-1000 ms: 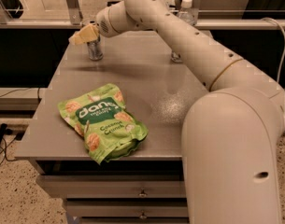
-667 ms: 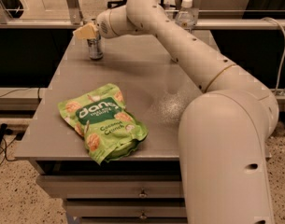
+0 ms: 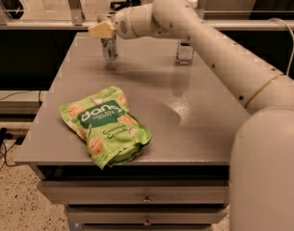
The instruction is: Knock redbull can over
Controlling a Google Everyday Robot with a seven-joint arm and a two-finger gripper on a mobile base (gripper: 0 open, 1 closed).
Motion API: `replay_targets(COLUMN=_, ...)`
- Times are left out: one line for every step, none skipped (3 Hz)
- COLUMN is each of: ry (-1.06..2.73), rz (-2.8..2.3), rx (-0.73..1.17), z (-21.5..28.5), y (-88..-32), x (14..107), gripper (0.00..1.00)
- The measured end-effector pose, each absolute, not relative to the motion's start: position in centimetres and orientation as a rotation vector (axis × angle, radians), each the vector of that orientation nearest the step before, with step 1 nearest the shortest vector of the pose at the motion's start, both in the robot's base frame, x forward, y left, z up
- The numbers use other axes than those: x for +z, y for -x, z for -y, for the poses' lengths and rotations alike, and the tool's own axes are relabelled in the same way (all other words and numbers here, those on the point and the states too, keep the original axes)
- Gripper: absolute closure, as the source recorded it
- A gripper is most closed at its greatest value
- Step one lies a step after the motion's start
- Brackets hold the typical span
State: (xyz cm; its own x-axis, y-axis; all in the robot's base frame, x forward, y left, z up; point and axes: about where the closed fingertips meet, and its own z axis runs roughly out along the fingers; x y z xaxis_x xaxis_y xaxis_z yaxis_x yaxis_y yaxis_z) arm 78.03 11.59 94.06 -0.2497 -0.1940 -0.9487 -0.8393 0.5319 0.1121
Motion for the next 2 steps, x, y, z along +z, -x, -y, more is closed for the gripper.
replay_targets(ry=0.972, rz=-1.801, rx=0.684, z=-6.0, y=-72.2, x=96.1, gripper=1.00)
replay_targets(ry=1.094, rz=-1.907, rx=0.569, z=-2.7, y=-68.7, x=95.8, gripper=1.00)
